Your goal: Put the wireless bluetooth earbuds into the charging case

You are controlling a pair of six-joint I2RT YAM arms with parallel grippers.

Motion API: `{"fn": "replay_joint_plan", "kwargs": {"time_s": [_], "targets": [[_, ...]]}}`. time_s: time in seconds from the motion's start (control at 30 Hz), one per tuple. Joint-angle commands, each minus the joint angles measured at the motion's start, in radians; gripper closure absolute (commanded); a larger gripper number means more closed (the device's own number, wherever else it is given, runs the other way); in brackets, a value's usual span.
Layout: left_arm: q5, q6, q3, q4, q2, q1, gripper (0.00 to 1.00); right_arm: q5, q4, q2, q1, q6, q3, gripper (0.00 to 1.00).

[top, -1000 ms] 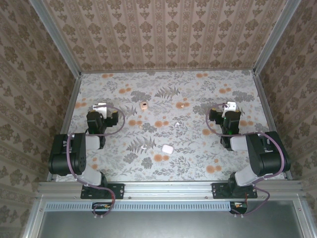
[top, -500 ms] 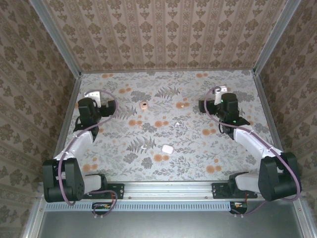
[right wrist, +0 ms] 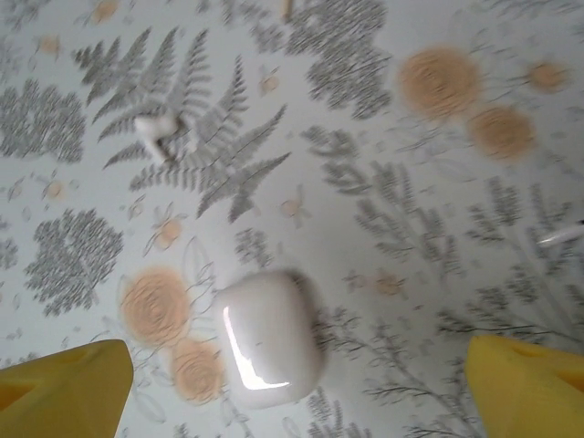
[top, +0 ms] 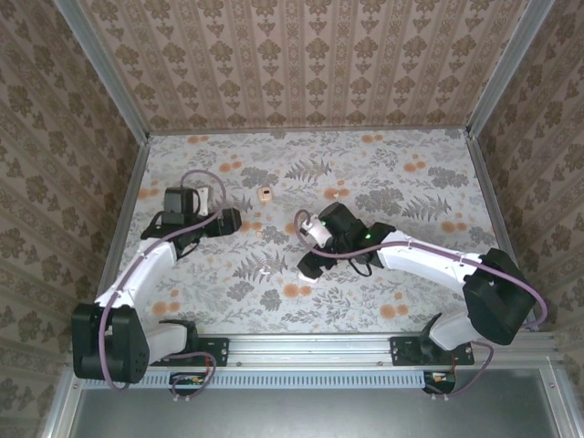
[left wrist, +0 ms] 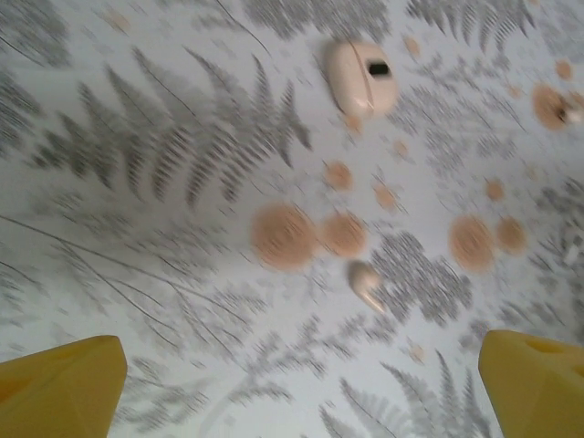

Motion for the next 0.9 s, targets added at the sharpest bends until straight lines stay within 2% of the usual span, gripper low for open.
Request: {"fn": "replay_joint_plan", "kwargs": {"time_s": [0.0, 0.1, 0.3, 0.7, 0.87], "targets": [[0.126, -0.048, -0.05, -0.034, -0.051, -0.062, 0.0, -0.009, -0.081, 0.049, 0.016, -0.002, 0.025, 0.05], [0.183, -0.077, -0.081, 0.008, -0.078, -0.107, 0.0, 0.011, -0.139, 0.098, 0.02, -0.013, 0.055, 0.06], [0.217, -0.14, -0.114, 0.115, -0.078, -0.143, 0.06, 0.075, -0.2, 0.187, 0.029, -0.037, 0.099, 0.06], [0.214, -0.156, -0.1, 0.103, -0.065, -0.154, 0.09, 0.092, -0.211, 0.282, 0.084, -0.05, 0.137, 0.06], [0.216, -0.169, -0.094, 0.09, -0.057, -0.154, 0.09, 0.092, -0.206, 0.323, 0.086, -0.057, 0.151, 0.1]]}}
